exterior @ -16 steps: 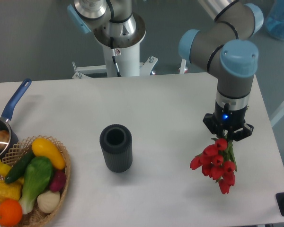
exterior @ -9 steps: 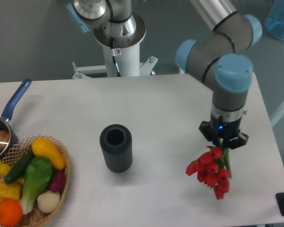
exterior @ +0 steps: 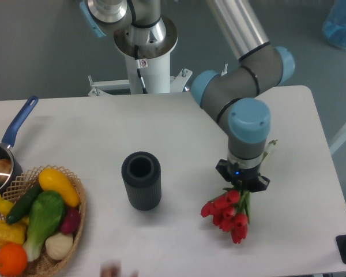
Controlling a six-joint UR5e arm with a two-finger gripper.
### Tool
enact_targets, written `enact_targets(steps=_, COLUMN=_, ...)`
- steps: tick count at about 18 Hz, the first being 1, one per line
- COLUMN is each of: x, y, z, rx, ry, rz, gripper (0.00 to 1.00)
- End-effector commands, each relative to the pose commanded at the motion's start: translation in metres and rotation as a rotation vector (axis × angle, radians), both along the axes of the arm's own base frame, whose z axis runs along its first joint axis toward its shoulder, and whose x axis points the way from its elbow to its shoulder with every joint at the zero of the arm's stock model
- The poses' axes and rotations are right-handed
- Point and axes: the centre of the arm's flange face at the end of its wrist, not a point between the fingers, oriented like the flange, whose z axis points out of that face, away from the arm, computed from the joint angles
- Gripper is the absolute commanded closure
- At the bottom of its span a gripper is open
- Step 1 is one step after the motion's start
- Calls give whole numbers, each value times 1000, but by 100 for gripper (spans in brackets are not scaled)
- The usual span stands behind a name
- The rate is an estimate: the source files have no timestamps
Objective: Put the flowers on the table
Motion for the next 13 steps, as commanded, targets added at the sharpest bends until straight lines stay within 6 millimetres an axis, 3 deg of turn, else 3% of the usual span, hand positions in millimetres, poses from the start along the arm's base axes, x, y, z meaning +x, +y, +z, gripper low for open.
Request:
enact_targets(steps=4, x=1, y=-4, z=11, rx=8, ry=9, rz=-5, gripper=50)
enact_targets(steps=6, x=1, y=-10, z=35, rx=28, ry=42, rz=3, gripper=0)
enact_targets(steps=13, x=-31, y=-47, z=54, rx=64, ry=61, rz=78, gripper=0)
